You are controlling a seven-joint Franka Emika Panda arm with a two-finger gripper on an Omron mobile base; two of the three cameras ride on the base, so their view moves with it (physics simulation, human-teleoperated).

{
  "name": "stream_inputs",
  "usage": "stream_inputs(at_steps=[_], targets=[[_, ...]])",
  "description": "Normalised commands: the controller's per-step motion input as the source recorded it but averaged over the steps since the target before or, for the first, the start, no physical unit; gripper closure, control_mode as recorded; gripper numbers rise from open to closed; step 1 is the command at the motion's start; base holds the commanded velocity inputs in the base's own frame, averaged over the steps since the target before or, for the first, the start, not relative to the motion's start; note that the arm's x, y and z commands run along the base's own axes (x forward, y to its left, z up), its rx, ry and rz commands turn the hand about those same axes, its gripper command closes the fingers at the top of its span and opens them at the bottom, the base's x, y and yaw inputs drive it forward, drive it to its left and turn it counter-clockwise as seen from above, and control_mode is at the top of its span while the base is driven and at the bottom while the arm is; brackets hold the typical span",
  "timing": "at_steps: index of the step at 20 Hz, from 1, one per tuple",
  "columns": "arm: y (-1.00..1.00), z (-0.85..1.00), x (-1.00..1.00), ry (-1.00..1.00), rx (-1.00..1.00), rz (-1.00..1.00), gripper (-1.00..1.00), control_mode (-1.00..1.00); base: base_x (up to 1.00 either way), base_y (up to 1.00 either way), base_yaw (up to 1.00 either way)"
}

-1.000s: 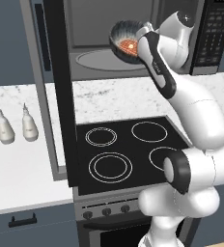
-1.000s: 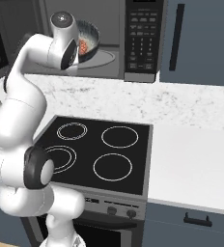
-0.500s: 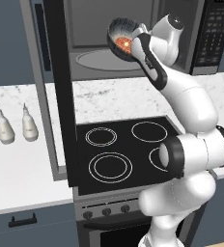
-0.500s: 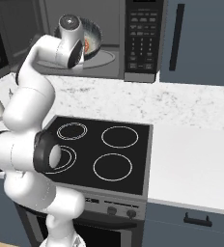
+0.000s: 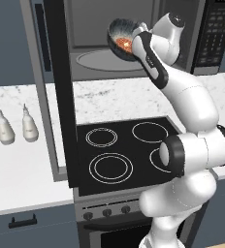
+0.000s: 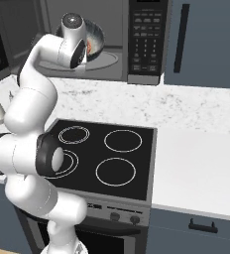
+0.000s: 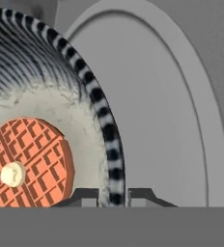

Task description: Open the microwave, place the bowl with waffle inside the microwave, then close the microwave door and turn it on.

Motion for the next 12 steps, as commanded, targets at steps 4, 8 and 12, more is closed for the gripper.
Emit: stream_inputs(at_steps=[4,8,12], targets=[[0.00,0.00,0.00,0.00,0.00,0.00,-1.00,-1.00,0.00,0.00,0.00],[-0.02,0.00,-0.09,-0.03,0.00,0.02,-1.00,-1.00,0.00,0.00,0.00],[-0.08,0.19,-0.92,-0.41,0.00,0.09,-1.00,-1.00,0.00,0.00,0.00]])
